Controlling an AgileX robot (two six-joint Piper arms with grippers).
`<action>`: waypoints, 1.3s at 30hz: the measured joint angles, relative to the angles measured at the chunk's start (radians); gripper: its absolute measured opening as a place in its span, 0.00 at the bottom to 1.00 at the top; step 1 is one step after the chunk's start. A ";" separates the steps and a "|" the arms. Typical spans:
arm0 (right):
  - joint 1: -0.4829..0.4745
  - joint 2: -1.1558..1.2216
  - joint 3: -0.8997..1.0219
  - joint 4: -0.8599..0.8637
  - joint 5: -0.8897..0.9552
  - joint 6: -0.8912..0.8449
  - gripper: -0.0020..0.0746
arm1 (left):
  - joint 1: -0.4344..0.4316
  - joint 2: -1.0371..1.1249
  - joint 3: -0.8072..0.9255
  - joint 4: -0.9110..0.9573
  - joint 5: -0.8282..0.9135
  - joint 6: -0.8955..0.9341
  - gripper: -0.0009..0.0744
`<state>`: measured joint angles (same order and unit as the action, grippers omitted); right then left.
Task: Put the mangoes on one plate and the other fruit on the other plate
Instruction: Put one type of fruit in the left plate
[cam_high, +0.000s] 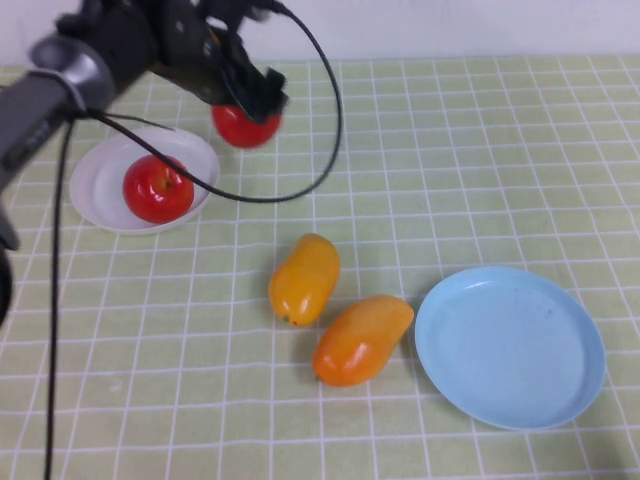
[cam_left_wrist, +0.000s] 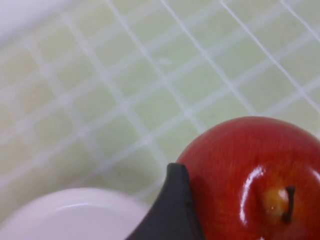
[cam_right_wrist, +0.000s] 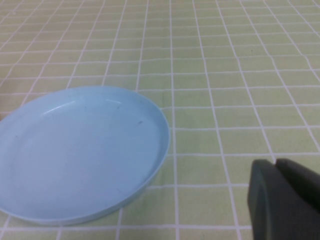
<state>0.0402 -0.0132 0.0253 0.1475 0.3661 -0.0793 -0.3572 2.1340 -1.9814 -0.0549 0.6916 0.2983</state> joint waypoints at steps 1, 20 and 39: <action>0.000 0.000 0.000 0.000 0.000 0.000 0.01 | 0.011 -0.012 0.000 0.016 0.003 0.000 0.77; 0.000 0.000 0.000 0.000 0.000 0.000 0.01 | 0.247 0.049 -0.002 0.154 0.082 -0.088 0.77; 0.000 0.000 0.000 0.000 0.000 0.000 0.01 | 0.257 0.032 -0.002 0.115 0.159 -0.168 0.90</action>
<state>0.0402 -0.0132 0.0253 0.1475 0.3661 -0.0793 -0.0998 2.1663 -1.9836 0.0605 0.8504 0.1307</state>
